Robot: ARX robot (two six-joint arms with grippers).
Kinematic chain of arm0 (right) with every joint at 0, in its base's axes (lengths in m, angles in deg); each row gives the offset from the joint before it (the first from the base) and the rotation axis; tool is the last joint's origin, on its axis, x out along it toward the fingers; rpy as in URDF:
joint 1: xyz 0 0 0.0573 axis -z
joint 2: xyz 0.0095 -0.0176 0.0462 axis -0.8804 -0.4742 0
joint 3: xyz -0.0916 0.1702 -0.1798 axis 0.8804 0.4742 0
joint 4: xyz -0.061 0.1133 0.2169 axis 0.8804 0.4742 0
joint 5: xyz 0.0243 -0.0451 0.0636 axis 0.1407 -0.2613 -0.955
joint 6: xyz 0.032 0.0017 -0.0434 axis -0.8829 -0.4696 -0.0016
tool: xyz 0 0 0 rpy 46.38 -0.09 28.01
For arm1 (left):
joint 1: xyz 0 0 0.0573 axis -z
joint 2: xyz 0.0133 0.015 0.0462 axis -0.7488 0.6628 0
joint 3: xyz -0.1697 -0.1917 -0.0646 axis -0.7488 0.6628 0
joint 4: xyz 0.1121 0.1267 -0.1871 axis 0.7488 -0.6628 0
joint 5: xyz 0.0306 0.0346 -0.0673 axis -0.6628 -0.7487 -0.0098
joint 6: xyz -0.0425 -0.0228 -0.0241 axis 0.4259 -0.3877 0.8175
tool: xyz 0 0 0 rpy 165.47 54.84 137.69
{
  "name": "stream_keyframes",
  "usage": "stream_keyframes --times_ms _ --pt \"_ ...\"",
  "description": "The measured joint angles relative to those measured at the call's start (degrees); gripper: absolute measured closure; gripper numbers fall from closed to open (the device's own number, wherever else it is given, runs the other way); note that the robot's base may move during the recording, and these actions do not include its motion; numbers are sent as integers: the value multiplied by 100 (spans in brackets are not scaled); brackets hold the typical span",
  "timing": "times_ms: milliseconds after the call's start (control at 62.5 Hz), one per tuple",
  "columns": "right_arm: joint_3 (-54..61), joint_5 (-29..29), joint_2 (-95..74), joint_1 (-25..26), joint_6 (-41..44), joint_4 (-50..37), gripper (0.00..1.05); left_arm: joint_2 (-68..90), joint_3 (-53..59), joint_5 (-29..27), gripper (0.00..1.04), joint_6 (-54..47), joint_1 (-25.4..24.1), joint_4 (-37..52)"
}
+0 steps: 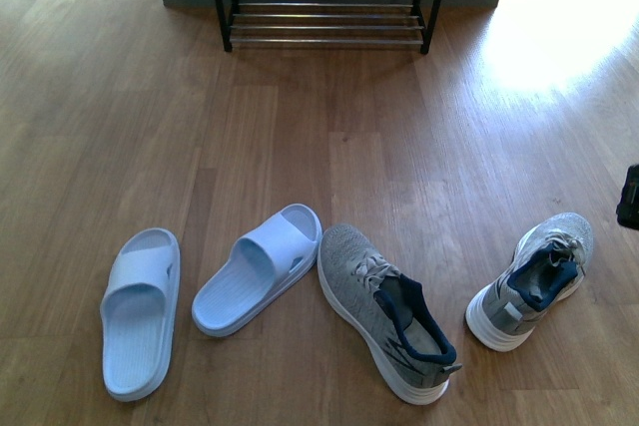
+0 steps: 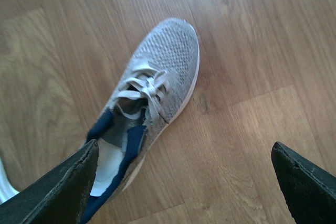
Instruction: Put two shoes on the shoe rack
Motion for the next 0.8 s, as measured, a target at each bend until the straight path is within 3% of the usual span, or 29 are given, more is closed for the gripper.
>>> stream_keyframes --times_ms 256,799 --pt "-938 11 -1519 317 66 223 9 0 0 0 9 0 0 0" --pt "-1996 -348 -2844 321 -363 706 9 0 0 0 9 0 0 0"
